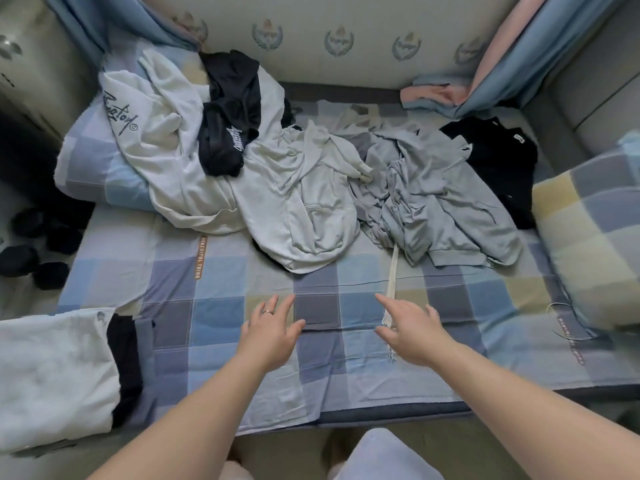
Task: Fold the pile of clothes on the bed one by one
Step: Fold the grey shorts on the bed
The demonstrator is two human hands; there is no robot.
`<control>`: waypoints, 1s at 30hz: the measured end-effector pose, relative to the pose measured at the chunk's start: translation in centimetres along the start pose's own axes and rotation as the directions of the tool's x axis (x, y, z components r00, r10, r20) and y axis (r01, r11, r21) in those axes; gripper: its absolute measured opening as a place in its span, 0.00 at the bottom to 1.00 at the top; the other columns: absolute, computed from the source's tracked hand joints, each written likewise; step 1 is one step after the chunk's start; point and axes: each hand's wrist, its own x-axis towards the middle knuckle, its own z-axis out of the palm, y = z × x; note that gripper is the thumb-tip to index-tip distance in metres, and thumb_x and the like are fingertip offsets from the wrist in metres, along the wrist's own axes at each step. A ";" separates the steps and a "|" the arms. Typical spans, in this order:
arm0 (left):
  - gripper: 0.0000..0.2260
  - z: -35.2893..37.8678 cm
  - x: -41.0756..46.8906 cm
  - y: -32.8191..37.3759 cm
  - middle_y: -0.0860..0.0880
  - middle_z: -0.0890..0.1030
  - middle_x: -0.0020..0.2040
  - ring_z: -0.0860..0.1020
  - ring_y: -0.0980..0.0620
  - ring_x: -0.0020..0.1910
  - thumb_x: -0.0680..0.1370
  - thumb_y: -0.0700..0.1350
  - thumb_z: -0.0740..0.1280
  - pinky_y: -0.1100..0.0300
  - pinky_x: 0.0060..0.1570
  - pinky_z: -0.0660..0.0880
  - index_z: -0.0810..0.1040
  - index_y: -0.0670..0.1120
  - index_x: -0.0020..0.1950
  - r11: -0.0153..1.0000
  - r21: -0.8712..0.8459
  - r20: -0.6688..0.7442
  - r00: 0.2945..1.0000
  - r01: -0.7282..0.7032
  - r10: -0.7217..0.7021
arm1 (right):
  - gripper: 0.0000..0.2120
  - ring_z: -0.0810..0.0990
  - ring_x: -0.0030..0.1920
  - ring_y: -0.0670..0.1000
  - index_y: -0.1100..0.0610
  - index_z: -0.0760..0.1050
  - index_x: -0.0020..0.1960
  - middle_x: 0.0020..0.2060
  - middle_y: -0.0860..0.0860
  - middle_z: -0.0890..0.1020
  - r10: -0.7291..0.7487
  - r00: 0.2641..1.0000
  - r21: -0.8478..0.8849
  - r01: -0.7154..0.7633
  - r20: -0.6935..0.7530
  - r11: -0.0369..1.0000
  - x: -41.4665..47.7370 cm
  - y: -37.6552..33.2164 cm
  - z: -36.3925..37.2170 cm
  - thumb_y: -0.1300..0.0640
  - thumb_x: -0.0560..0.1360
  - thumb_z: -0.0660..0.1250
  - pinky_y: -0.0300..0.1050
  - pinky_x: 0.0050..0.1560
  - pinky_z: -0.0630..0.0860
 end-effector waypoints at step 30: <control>0.32 24.0 49.7 20.0 0.48 0.50 0.83 0.63 0.39 0.76 0.80 0.49 0.66 0.44 0.71 0.67 0.56 0.54 0.81 0.803 0.265 -0.172 0.793 -0.534 0.584 | 0.44 0.56 0.78 0.59 0.43 0.47 0.81 0.80 0.52 0.55 0.257 0.890 0.378 -0.105 -0.377 0.920 44.8 30.3 9.2 0.45 0.76 0.71 0.60 0.76 0.60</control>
